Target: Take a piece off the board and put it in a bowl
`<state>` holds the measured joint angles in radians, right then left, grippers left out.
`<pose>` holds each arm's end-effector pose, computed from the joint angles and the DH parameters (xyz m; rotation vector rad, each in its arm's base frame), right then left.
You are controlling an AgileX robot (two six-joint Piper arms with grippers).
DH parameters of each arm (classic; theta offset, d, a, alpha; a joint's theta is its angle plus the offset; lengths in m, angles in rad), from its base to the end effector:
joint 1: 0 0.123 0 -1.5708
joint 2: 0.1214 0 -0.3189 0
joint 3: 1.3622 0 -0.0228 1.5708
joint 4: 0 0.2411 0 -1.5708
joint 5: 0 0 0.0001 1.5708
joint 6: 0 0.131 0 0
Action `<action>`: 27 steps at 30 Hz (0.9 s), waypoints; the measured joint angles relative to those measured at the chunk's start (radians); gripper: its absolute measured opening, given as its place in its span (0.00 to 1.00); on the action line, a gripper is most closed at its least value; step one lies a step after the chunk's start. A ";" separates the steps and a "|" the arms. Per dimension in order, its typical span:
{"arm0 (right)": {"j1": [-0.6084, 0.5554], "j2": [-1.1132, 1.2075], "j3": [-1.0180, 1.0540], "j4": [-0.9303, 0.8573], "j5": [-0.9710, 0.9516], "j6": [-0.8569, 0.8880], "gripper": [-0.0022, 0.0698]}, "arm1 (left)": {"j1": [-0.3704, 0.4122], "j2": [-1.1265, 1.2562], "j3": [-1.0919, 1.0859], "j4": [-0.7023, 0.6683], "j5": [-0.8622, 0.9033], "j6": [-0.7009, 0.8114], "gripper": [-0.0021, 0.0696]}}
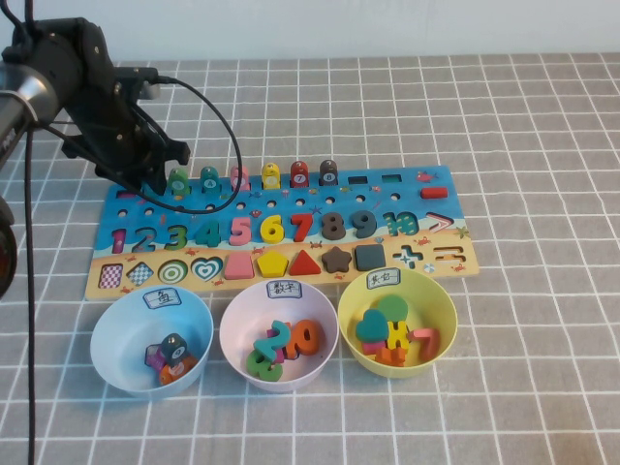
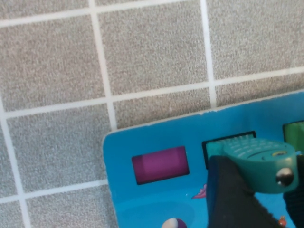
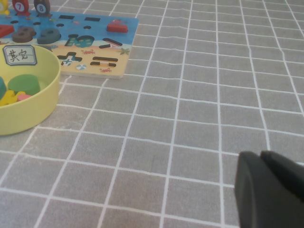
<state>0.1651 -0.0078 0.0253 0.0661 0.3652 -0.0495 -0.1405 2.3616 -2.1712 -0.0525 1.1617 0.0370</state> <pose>0.0462 0.0108 0.1605 -0.1589 1.8612 0.1446 0.5276 -0.0810 0.1912 0.2325 2.8277 -0.0955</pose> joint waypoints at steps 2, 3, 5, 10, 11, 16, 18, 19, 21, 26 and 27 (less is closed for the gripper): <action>0.000 0.000 0.000 0.000 0.000 0.000 0.01 | 0.000 0.000 0.000 0.000 0.002 0.000 0.33; 0.000 0.000 0.000 0.000 0.000 0.000 0.01 | 0.000 0.000 0.000 0.001 0.002 0.000 0.33; 0.000 0.000 0.000 0.000 0.000 0.000 0.01 | 0.000 0.000 0.000 0.002 0.002 0.000 0.32; 0.000 0.000 0.000 0.000 0.000 0.000 0.01 | 0.000 0.000 0.000 0.008 0.002 0.000 0.32; 0.000 0.000 0.000 0.000 0.000 0.000 0.01 | 0.000 0.000 0.000 0.012 0.003 0.000 0.32; 0.000 0.000 0.000 0.000 0.000 0.000 0.01 | 0.000 0.000 0.000 0.021 0.008 0.000 0.32; 0.000 0.000 0.000 0.000 0.000 0.000 0.01 | 0.000 0.000 0.000 0.021 0.008 0.000 0.32; 0.000 0.000 0.000 0.000 0.000 0.000 0.01 | 0.000 0.000 0.000 0.021 0.010 0.000 0.32; 0.000 0.000 0.000 0.000 0.000 0.000 0.01 | 0.000 0.000 0.000 0.021 0.010 0.000 0.32; 0.000 0.000 0.000 0.000 0.000 0.000 0.01 | 0.000 0.000 0.000 0.021 0.012 0.000 0.32; 0.000 0.000 0.000 0.000 0.000 0.000 0.01 | 0.000 0.000 0.000 0.021 0.014 0.000 0.32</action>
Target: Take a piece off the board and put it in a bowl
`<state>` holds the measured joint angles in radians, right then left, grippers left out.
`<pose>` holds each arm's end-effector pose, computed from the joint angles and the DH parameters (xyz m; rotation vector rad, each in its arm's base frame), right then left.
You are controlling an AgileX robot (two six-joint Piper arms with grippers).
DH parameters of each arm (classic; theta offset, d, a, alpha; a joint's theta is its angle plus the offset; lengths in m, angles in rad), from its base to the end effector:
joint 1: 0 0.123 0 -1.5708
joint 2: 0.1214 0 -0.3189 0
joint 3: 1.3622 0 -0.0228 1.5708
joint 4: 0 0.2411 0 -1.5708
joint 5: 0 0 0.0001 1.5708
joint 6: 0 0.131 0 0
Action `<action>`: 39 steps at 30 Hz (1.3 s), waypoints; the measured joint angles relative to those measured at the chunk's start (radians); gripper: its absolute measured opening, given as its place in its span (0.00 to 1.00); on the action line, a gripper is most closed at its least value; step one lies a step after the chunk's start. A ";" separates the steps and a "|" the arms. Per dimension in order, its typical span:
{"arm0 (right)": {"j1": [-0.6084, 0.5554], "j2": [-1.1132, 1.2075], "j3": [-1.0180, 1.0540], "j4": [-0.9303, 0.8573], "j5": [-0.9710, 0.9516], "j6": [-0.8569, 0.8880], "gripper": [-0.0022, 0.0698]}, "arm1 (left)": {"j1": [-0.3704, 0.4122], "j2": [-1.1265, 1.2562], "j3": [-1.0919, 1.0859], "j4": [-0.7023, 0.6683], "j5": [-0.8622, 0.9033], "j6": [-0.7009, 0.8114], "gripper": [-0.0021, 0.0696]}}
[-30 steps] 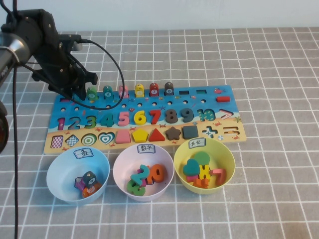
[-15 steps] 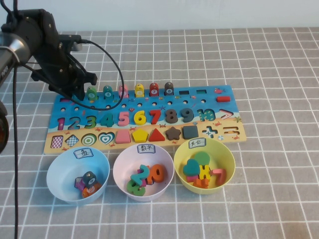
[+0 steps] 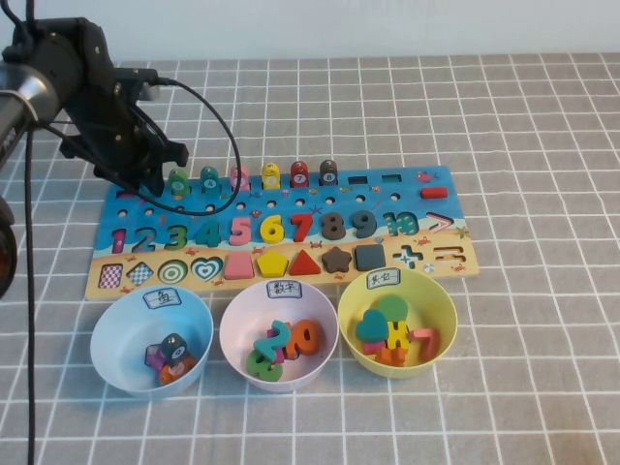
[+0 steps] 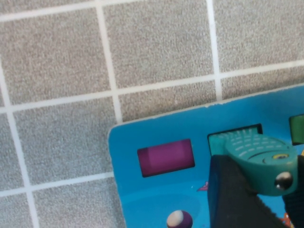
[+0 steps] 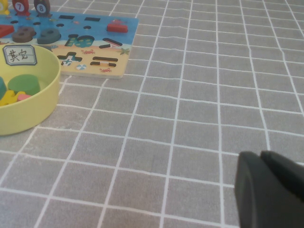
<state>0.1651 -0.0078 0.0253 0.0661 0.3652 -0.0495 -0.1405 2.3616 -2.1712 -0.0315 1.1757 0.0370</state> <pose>0.0462 0.0108 0.1605 -0.1589 1.8612 0.1446 0.5262 -0.0783 0.1906 0.2415 2.8407 -0.0656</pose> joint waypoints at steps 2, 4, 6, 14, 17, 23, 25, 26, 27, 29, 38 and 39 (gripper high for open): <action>0.000 0.000 0.000 0.000 0.000 0.000 0.01 | 0.000 0.000 0.000 0.000 0.004 0.000 0.32; 0.000 0.000 0.000 0.000 0.000 0.000 0.01 | 0.000 -0.002 0.000 0.002 0.009 0.000 0.31; 0.000 0.000 0.000 0.000 0.000 0.000 0.01 | 0.000 -0.006 0.000 0.002 0.011 0.000 0.31; 0.000 0.000 0.000 0.000 0.000 0.000 0.01 | 0.000 -0.036 -0.014 0.006 -0.002 0.000 0.31; 0.000 0.000 0.000 0.000 0.000 0.000 0.01 | 0.000 -0.038 -0.017 0.006 0.008 0.000 0.31; 0.000 0.000 0.000 0.000 0.000 0.000 0.01 | 0.000 -0.082 -0.020 0.006 0.049 0.000 0.31; 0.000 0.000 0.000 0.000 0.000 0.000 0.01 | 0.000 -0.115 -0.020 0.008 0.057 0.000 0.31; 0.000 0.000 0.000 0.000 0.000 0.000 0.01 | 0.000 -0.137 -0.020 0.007 0.057 0.000 0.31; 0.000 0.000 0.000 0.000 0.000 0.000 0.01 | 0.000 -0.161 -0.014 0.007 0.057 0.000 0.31; 0.000 0.000 0.000 0.000 0.000 0.000 0.01 | 0.000 -0.207 0.004 0.007 0.057 0.000 0.31; 0.000 0.000 0.000 0.000 0.000 0.000 0.01 | -0.048 -0.508 0.296 0.031 0.062 0.006 0.31; 0.000 0.000 0.000 0.000 0.000 0.000 0.01 | -0.057 -0.549 0.347 0.031 0.062 0.006 0.31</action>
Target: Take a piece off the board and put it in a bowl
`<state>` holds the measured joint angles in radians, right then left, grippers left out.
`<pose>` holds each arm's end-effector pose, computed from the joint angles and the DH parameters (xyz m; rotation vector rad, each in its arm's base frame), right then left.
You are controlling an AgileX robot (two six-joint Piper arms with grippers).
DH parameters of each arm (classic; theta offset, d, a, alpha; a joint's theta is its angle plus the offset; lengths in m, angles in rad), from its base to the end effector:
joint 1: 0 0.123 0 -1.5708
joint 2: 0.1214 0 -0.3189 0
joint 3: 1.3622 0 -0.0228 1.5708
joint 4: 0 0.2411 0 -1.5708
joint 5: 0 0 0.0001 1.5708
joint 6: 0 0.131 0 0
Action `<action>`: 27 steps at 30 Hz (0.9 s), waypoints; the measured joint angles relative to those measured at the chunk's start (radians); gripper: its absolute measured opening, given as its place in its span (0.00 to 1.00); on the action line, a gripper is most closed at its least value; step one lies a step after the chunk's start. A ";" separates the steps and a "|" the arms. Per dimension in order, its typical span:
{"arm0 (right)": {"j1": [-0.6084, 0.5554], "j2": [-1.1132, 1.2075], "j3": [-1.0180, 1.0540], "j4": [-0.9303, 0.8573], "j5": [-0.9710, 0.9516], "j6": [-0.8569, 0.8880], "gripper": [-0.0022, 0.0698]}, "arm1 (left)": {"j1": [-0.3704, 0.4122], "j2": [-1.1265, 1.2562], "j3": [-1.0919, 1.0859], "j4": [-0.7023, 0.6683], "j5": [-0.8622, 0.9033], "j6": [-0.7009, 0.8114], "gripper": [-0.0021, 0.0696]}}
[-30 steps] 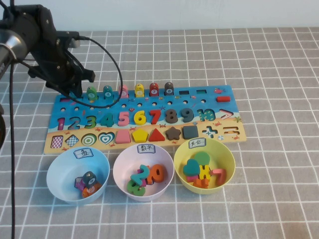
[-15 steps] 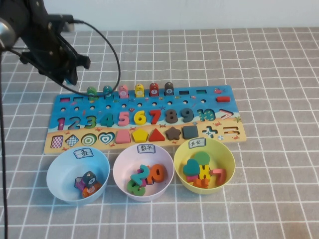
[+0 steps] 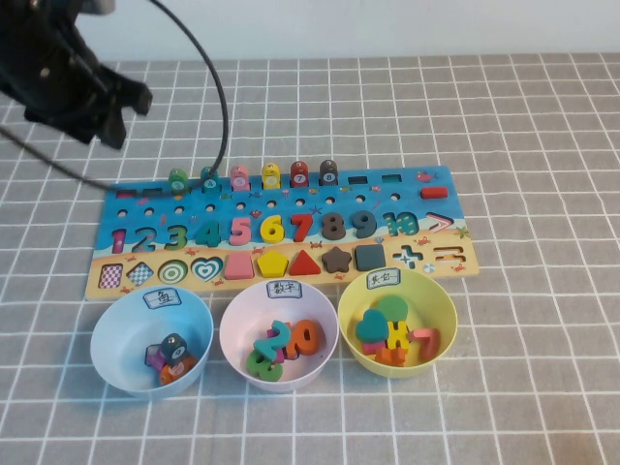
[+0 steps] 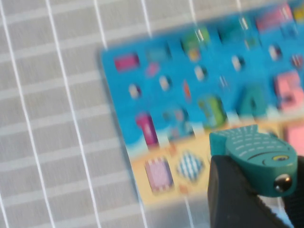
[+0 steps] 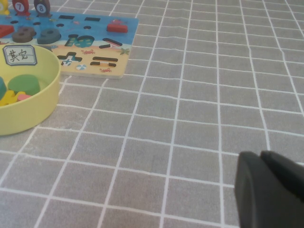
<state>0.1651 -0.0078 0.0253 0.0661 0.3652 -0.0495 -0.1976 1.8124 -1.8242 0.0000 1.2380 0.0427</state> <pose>0.0462 0.0108 0.1605 -0.1589 1.8612 0.1446 0.3977 -0.0796 0.3486 0.3249 2.6912 -0.0460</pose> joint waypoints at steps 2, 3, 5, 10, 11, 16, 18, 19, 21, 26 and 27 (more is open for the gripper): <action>0.000 0.000 0.000 0.000 0.000 0.000 0.01 | -0.015 -0.081 0.093 0.000 0.002 0.000 0.31; 0.000 0.000 0.000 0.000 0.000 0.000 0.01 | -0.022 -0.120 0.143 0.000 0.002 0.000 0.31; 0.000 0.000 0.000 0.000 0.000 0.000 0.01 | -0.033 -0.186 0.236 0.000 0.002 0.001 0.31; 0.000 0.000 0.000 0.000 0.000 0.000 0.01 | -0.056 -0.312 0.404 0.000 0.005 -0.004 0.31; 0.000 0.000 0.000 0.000 0.000 0.000 0.01 | -0.058 -0.328 0.431 -0.013 0.005 -0.006 0.31; 0.000 0.000 0.000 0.000 0.000 0.000 0.01 | -0.071 -0.359 0.523 -0.072 0.005 -0.006 0.31; 0.000 0.000 0.000 0.000 0.000 0.000 0.01 | -0.090 -0.361 0.550 -0.078 0.001 -0.006 0.31; 0.000 0.000 0.000 0.000 0.000 0.000 0.01 | -0.104 -0.361 0.564 -0.081 -0.001 -0.006 0.31; 0.000 0.000 0.000 0.000 0.000 0.000 0.01 | -0.132 -0.361 0.591 -0.086 -0.001 -0.006 0.31; 0.000 0.000 0.000 0.000 0.000 0.000 0.01 | -0.179 -0.342 0.620 -0.090 -0.003 -0.006 0.31; 0.000 0.000 0.000 0.000 0.000 0.000 0.01 | -0.183 -0.332 0.621 -0.090 -0.003 -0.006 0.31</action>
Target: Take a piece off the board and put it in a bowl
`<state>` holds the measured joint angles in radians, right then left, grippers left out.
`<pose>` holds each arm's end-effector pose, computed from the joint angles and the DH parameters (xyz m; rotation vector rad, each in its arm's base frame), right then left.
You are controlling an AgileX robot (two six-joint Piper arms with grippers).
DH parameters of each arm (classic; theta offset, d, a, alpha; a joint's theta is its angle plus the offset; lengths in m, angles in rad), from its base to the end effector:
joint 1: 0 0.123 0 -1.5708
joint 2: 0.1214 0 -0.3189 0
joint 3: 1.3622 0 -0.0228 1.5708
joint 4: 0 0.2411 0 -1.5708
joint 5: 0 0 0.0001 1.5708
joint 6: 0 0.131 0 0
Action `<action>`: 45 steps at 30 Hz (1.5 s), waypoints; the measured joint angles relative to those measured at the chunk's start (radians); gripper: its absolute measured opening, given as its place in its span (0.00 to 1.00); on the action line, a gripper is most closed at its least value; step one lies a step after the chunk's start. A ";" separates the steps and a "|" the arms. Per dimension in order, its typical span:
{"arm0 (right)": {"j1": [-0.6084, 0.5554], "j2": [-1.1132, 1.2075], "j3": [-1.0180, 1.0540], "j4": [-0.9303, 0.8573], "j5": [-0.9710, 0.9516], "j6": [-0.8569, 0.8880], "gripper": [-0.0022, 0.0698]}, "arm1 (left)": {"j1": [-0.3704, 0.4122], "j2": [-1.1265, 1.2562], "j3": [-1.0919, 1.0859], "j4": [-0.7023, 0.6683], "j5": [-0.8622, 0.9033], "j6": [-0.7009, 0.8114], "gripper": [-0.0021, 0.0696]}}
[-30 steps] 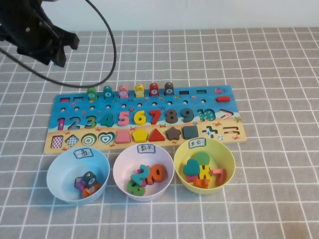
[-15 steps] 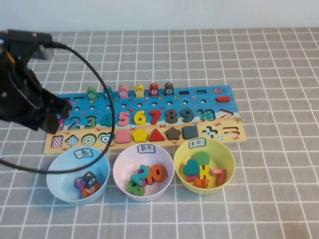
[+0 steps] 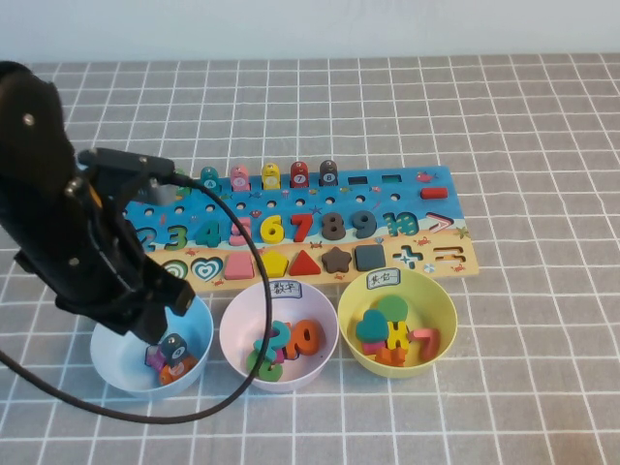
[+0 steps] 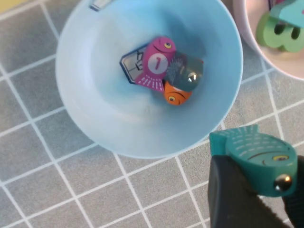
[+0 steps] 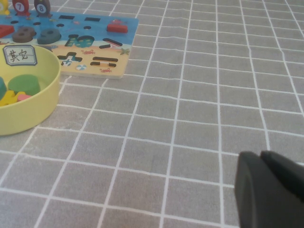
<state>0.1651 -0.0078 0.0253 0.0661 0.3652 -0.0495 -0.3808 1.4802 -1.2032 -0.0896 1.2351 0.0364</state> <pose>0.0462 0.0108 0.1605 -0.1589 1.8612 0.1446 0.2465 -0.1106 0.2895 0.5886 2.9501 -0.1663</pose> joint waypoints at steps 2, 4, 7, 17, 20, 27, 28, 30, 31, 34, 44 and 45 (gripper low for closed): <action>0.000 0.000 0.000 0.000 0.000 0.000 0.01 | -0.001 0.022 0.000 0.000 -0.004 0.000 0.31; 0.000 0.000 0.000 0.000 0.000 0.000 0.01 | -0.002 0.048 0.000 0.014 -0.006 0.000 0.31; 0.000 0.000 0.000 0.000 0.000 0.000 0.01 | -0.003 0.082 0.000 0.029 -0.009 0.000 0.31; 0.000 0.000 0.000 0.000 0.000 0.000 0.01 | -0.005 0.159 0.000 0.103 -0.017 0.000 0.31; 0.000 0.000 0.000 0.000 0.000 0.000 0.01 | -0.005 0.171 0.000 0.113 -0.017 0.000 0.31; 0.000 0.000 0.000 0.000 0.000 0.000 0.01 | -0.005 0.214 0.000 0.117 -0.020 0.000 0.31; 0.000 0.000 0.000 0.000 0.000 0.000 0.01 | -0.005 0.219 0.000 0.117 -0.022 0.000 0.31; 0.000 0.000 0.000 0.000 0.000 0.000 0.01 | -0.005 0.233 0.000 0.117 -0.022 0.000 0.31; 0.000 0.000 0.000 0.000 0.000 0.000 0.01 | -0.005 0.238 0.000 0.117 -0.023 0.000 0.31; 0.000 0.000 0.000 0.000 0.000 0.000 0.01 | -0.005 0.243 0.000 0.119 -0.024 0.000 0.31; 0.000 0.000 0.000 0.000 0.000 0.000 0.01 | -0.005 0.243 0.000 0.124 -0.027 0.004 0.32; 0.000 0.000 0.000 0.000 0.000 0.000 0.01 | -0.005 0.243 0.000 0.122 -0.028 0.007 0.32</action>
<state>0.1651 -0.0078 0.0253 0.0661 0.3652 -0.0495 -0.3857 1.7229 -1.2032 0.0321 1.2067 0.0432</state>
